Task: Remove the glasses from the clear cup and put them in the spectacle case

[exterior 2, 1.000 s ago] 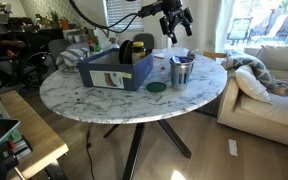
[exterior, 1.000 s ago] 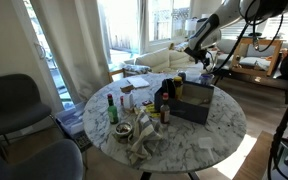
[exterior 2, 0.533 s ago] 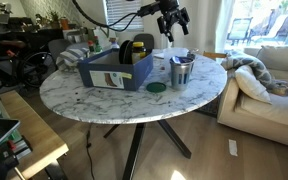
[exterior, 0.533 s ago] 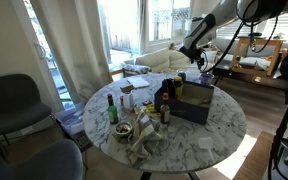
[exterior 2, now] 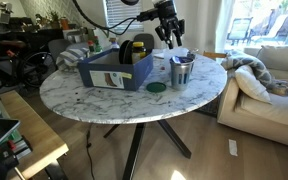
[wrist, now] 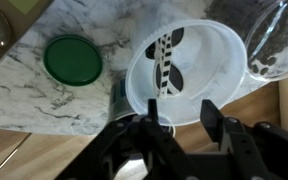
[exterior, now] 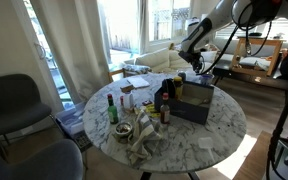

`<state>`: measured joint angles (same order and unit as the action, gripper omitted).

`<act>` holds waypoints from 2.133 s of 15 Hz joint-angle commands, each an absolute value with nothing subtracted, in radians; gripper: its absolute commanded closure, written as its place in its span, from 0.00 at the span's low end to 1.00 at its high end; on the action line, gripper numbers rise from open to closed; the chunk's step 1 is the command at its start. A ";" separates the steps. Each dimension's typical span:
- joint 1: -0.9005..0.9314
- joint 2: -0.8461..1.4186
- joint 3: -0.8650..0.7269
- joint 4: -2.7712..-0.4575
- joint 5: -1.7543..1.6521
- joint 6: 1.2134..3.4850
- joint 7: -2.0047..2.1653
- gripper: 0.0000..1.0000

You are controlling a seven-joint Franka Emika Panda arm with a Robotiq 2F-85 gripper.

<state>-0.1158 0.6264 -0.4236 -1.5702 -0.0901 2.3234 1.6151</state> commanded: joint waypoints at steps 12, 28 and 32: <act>-0.143 0.742 -0.422 -1.505 -0.119 2.390 1.736 0.66; -0.122 0.719 -0.414 -1.461 -0.116 2.499 1.647 1.00; -0.162 0.662 -0.330 -1.472 -0.075 2.504 1.489 0.73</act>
